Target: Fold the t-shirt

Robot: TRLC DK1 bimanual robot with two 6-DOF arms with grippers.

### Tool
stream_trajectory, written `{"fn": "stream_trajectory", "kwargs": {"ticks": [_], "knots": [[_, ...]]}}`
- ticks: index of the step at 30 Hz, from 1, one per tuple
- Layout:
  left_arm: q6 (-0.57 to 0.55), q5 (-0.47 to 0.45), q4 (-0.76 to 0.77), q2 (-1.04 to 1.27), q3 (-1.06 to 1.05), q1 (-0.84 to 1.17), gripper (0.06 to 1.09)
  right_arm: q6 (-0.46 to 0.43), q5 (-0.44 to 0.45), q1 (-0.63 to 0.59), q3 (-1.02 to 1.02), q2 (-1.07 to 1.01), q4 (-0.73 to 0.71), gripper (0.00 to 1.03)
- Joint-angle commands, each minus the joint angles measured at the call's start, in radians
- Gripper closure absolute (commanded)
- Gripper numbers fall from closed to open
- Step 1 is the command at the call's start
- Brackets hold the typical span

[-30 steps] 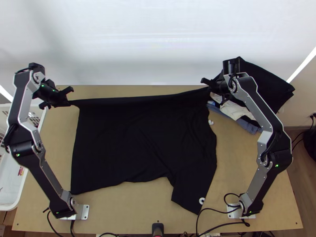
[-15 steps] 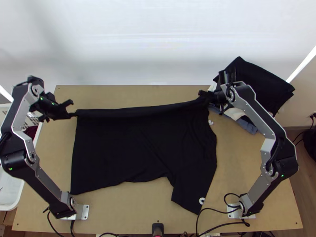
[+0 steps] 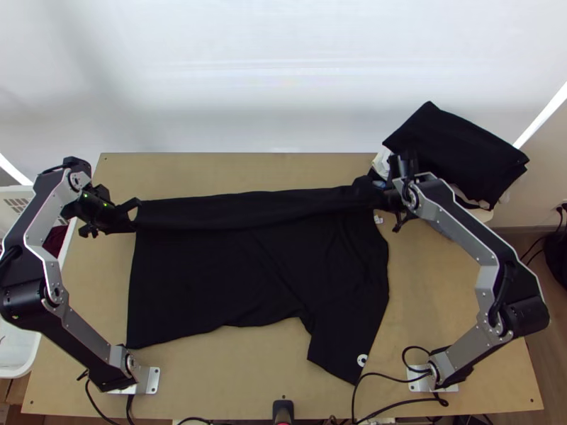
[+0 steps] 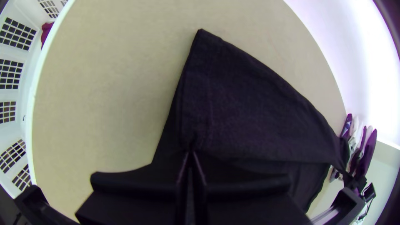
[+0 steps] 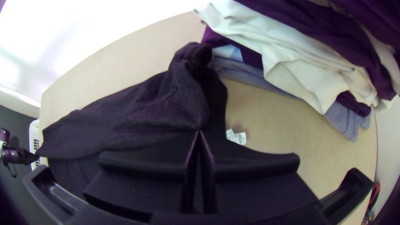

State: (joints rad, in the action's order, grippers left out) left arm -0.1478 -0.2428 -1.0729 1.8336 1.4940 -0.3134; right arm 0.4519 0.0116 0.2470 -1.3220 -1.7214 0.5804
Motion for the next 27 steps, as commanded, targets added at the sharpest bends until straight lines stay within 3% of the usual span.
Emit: {"fn": "stream_trajectory", "kwargs": {"ticks": [1,6,7,10,12,17,22,25,27], "knots": [[0.028,-0.001,0.01,-0.045,-0.055,0.0,1.04,-0.004,0.013,0.003,0.05,0.04,-0.016,1.0],[0.037,-0.001,0.03,-0.076,-0.097,0.0,1.04,-0.005,0.025,0.001,0.11,0.069,-0.062,0.99],[0.044,0.0,0.03,-0.082,-0.1,0.0,0.98,-0.005,0.033,0.001,0.119,0.079,-0.068,0.9],[0.08,0.0,0.03,-0.108,-0.12,-0.004,0.7,0.002,0.054,-0.003,0.147,0.106,-0.07,0.53],[0.094,0.0,0.053,-0.139,-0.143,-0.015,0.61,0.004,0.054,-0.009,0.161,0.123,-0.07,0.4],[0.123,0.0,0.068,-0.195,-0.161,-0.066,0.55,0.001,0.054,-0.018,0.195,0.192,-0.002,0.37],[0.155,-0.001,0.048,-0.274,-0.143,-0.108,0.55,0.037,0.053,-0.003,0.288,0.402,0.067,0.37],[0.175,-0.001,0.044,-0.33,-0.144,-0.113,0.55,0.194,0.042,0.012,0.342,0.517,0.162,0.37],[0.18,-0.001,0.031,-0.346,-0.143,-0.112,0.55,0.209,0.036,0.021,0.359,0.559,0.234,0.37]]}}
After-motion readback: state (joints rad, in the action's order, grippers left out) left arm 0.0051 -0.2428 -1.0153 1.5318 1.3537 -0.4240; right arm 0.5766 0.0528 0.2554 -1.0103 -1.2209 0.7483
